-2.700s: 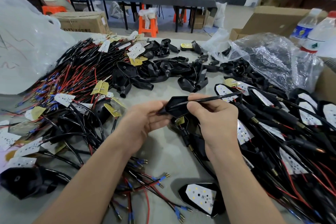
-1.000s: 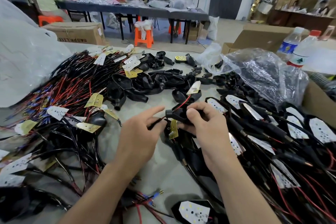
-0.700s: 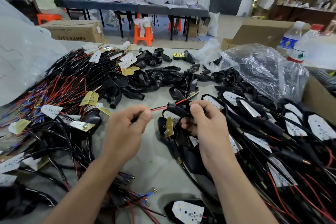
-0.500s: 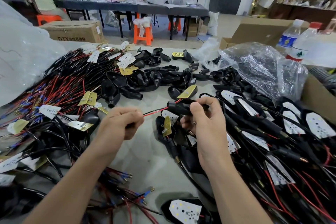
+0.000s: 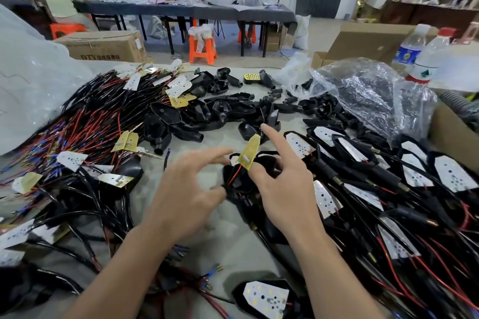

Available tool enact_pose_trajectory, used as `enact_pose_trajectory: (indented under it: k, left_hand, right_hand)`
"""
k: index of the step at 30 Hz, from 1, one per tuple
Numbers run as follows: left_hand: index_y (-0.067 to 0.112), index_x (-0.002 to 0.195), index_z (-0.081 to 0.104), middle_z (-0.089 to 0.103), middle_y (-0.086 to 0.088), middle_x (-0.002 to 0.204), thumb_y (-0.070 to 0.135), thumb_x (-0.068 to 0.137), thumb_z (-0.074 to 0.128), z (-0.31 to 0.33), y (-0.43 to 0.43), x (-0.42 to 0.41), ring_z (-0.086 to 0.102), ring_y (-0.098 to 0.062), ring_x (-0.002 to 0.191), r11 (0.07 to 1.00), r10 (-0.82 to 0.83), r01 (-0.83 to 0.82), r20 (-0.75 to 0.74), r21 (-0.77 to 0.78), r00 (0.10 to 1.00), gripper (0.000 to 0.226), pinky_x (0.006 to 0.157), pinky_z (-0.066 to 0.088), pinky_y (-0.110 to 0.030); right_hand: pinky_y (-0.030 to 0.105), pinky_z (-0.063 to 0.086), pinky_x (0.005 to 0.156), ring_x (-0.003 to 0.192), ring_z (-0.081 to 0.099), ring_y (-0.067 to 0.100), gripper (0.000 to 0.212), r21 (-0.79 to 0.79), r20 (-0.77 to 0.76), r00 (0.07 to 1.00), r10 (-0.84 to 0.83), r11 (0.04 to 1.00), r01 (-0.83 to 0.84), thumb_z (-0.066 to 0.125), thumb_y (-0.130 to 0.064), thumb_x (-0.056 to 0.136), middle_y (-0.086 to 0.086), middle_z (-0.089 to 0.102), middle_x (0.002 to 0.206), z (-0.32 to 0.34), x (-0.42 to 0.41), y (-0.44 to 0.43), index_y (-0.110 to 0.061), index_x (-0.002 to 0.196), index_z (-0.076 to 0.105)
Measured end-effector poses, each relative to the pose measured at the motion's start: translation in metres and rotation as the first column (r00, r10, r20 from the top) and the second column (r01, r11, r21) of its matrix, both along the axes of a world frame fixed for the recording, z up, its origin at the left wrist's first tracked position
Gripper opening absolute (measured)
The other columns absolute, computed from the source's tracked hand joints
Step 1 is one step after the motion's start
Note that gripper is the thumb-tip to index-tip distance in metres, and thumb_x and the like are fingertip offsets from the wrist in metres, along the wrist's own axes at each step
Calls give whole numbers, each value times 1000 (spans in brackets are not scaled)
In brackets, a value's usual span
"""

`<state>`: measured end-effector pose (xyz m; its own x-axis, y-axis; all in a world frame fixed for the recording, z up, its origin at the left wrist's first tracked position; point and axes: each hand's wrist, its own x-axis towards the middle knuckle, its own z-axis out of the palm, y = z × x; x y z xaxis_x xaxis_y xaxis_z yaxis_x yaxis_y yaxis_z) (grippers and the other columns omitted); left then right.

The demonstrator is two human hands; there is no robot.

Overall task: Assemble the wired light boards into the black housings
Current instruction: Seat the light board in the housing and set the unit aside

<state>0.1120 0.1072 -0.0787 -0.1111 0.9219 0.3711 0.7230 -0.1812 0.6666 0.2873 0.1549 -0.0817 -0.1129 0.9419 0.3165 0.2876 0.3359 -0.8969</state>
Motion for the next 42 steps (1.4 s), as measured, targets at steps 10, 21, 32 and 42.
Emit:
enact_pose_trajectory:
  k: [10, 21, 32, 42]
  left_hand:
    - [84, 110, 46, 58, 52, 102, 63, 59, 71, -5, 5, 10, 56, 19, 106, 996, -75, 76, 11, -54, 997, 60, 86, 44, -16]
    - [71, 119, 56, 71, 27, 91, 28, 76, 86, -18, 9, 2, 64, 7, 96, 998, 3, -4, -12, -66, 1000, 68, 79, 53, -26]
    - [48, 118, 73, 69, 28, 84, 21, 73, 86, -22, 10, 2, 54, 18, 98, 1000, 29, -29, -9, -2, 1000, 53, 78, 35, 1]
    - [58, 107, 62, 59, 50, 85, 11, 70, 87, -13, 6, 7, 59, 6, 98, 993, 75, -71, -35, 98, 997, 65, 79, 37, 0]
  right_hand:
    - [17, 47, 68, 71, 60, 5, 69, 33, 117, 993, -8, 999, 4, 68, -24, 87, -13, 69, 86, 0, -3, -4, -62, 139, 42]
    - [9, 33, 108, 127, 48, -8, 58, 278, 276, 961, 32, 954, -111, 72, -6, 73, -20, 61, 130, 1, -1, -6, -32, 125, 67]
    - [37, 53, 83, 90, 63, 11, 19, 279, 342, 940, -15, 956, -86, 79, -12, 74, -12, 68, 82, 2, -1, -8, -29, 82, 78]
    - [41, 56, 82, 86, 69, 15, 19, 246, 289, 955, -65, 969, -8, 70, -27, 84, -18, 74, 87, 4, -4, -11, -39, 98, 74]
